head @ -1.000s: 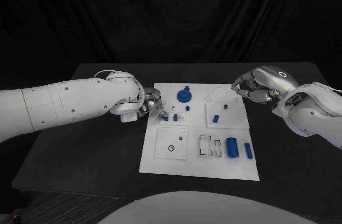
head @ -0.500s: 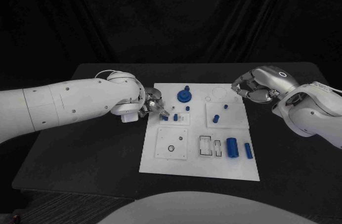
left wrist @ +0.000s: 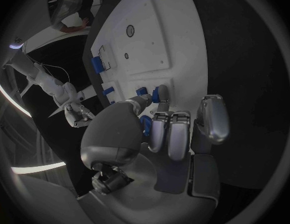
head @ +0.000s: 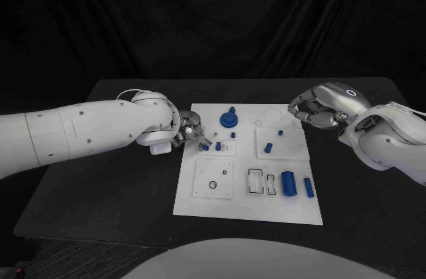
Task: Assemble the parts on the task board
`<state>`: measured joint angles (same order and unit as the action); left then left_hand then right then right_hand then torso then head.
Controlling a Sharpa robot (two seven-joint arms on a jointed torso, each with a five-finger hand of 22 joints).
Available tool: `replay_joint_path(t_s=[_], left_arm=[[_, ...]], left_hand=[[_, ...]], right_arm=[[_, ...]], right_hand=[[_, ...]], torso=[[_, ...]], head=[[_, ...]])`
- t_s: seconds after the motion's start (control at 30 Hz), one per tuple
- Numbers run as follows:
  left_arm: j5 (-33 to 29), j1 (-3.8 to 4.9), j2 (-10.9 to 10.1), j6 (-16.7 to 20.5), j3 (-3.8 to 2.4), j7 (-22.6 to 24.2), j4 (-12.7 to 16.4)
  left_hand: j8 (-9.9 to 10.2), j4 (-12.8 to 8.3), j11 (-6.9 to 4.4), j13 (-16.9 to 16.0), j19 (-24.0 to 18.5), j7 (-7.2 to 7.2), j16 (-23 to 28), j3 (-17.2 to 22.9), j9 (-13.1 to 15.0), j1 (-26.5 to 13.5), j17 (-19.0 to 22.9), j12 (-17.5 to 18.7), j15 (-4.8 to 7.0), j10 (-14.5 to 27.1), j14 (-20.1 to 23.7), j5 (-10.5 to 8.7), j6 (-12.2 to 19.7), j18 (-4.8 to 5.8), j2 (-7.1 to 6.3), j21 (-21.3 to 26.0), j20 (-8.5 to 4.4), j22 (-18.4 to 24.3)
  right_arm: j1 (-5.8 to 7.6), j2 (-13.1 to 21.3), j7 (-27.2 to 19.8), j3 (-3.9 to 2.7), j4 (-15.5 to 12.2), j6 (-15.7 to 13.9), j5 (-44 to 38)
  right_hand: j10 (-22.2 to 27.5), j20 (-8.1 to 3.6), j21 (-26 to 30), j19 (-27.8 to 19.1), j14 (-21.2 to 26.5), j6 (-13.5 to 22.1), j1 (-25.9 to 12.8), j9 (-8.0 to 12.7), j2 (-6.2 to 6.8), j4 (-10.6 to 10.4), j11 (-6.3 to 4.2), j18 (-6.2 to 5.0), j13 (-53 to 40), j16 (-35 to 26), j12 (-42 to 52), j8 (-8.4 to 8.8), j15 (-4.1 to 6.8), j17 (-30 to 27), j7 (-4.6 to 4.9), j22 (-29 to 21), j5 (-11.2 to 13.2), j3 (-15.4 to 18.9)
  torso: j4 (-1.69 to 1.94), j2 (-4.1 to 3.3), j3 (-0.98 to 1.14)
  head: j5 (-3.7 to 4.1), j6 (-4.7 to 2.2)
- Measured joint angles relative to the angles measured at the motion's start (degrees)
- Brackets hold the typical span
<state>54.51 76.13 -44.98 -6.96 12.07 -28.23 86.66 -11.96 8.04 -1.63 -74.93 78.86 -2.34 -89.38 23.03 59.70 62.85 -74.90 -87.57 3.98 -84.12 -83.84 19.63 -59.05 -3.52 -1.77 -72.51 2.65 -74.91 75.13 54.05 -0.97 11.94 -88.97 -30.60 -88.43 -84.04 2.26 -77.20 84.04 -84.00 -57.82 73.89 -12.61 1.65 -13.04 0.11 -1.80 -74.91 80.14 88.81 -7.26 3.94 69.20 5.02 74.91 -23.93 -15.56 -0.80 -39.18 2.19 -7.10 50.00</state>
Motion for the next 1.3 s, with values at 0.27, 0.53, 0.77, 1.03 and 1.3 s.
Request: replay_joint_path(t_s=[0.27,0.53,0.77,1.03,1.3], left_arm=[[-0.01,-0.15,-1.28,1.45,0.12,0.14,1.45],[-0.01,-0.15,-1.86,3.0,0.13,0.49,2.16],[-0.01,-0.15,-1.99,4.49,0.13,1.16,2.37],[-0.01,-0.15,-1.95,5.42,0.13,1.41,2.28],[-0.01,-0.15,-1.42,5.39,0.14,1.1,1.94]], left_hand=[[0.01,-0.23,0.0,0.0,0.0,0.2,0.0,-0.23,-0.14,0.17,0.0,0.0,0.0,0.0,0.0,1.29,-0.21,0.0,0.16,0.0,0.0,0.0],[0.01,-0.79,0.0,0.0,0.0,0.19,0.0,0.0,-0.16,0.4,0.0,0.0,0.0,0.0,0.0,3.66,-0.21,0.0,0.39,0.0,0.0,0.0],[0.02,-1.19,0.0,0.0,0.0,0.17,0.0,0.09,-0.13,0.95,0.0,0.0,0.0,0.0,0.0,4.85,-0.21,0.0,0.28,0.0,0.0,0.0],[0.06,-1.18,0.0,0.0,0.0,0.31,0.0,0.08,-0.09,0.94,0.0,0.0,0.0,0.0,0.0,4.02,-0.36,0.0,0.28,0.0,0.0,0.0],[0.23,-1.18,0.0,0.0,0.0,0.31,0.0,0.08,-0.15,0.76,0.0,0.0,0.0,0.0,0.0,3.16,-0.36,0.0,0.47,0.0,0.0,0.0]], right_arm=[[-0.06,0.02,0.0,0.0,0.03,0.01,0.0],[-0.11,0.04,0.01,0.01,0.06,0.02,0.0],[-0.13,0.04,0.03,0.01,0.07,0.02,0.0],[-0.15,0.03,0.05,0.01,0.09,0.03,0.0],[-0.15,0.02,0.05,0.01,0.08,0.04,0.0]], right_hand=[[0.0,0.0,0.0,0.0,0.0,0.0,0.24,0.0,-0.22,0.02,0.0,0.0,0.0,0.0,0.0,0.0,0.0,0.0,0.0,0.0,0.0,-0.02],[0.0,0.0,0.0,0.0,0.0,0.0,0.24,0.0,-0.22,0.33,0.0,0.0,0.01,0.0,0.0,0.0,0.0,0.0,0.0,0.0,0.0,-0.01],[0.0,0.0,0.0,0.0,0.0,0.0,0.24,0.0,-0.22,0.49,0.0,0.0,0.01,0.0,0.0,0.0,0.0,-0.05,0.0,-0.01,-0.24,-0.17],[0.0,0.0,0.0,0.0,0.0,0.0,0.55,0.0,-0.52,0.49,0.0,0.0,0.01,0.0,0.0,0.0,0.0,-0.05,0.0,-0.01,-0.24,-0.17],[0.0,0.0,0.0,0.0,0.0,0.0,0.79,0.0,-0.28,0.65,0.0,0.0,0.01,0.0,0.0,0.0,0.0,-0.04,0.0,0.03,-0.24,-0.33]], torso=[[0.0,-0.01,0.0],[0.02,-0.01,-0.01],[0.03,0.02,-0.01],[0.03,0.02,-0.01],[0.02,-0.02,0.0]], head=[[0.03,0.0],[0.09,0.0],[0.14,0.0],[0.07,0.0],[0.04,0.0]])
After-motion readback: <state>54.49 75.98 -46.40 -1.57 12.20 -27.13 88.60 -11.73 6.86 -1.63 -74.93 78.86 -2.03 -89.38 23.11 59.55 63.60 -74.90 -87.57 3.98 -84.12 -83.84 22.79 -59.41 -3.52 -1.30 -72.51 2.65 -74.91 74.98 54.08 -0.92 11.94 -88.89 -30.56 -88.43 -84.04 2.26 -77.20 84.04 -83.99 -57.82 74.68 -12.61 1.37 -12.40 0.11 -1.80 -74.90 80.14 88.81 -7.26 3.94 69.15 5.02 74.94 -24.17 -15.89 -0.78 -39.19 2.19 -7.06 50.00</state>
